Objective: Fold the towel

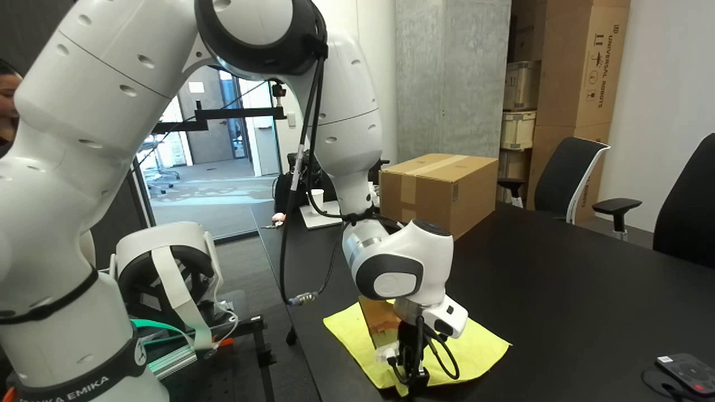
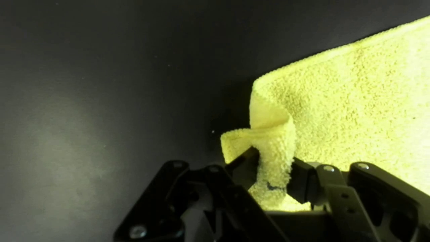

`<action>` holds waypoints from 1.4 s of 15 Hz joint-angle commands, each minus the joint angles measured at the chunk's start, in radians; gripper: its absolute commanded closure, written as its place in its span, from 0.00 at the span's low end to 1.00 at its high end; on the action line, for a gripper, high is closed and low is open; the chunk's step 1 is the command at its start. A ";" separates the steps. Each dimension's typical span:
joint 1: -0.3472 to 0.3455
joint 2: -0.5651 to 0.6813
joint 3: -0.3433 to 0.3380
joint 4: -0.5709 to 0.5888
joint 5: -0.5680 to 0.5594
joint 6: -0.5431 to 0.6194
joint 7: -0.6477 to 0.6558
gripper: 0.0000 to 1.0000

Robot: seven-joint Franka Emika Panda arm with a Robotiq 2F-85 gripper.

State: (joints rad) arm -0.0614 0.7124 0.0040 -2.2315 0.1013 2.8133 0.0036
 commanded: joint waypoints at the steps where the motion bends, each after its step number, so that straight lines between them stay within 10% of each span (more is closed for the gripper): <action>1: 0.019 -0.040 -0.016 -0.003 -0.010 -0.028 0.030 0.97; 21: 0.061 -0.051 -0.012 0.218 -0.006 -0.215 0.102 0.97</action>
State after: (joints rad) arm -0.0259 0.6516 0.0014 -2.0817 0.1013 2.6563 0.0689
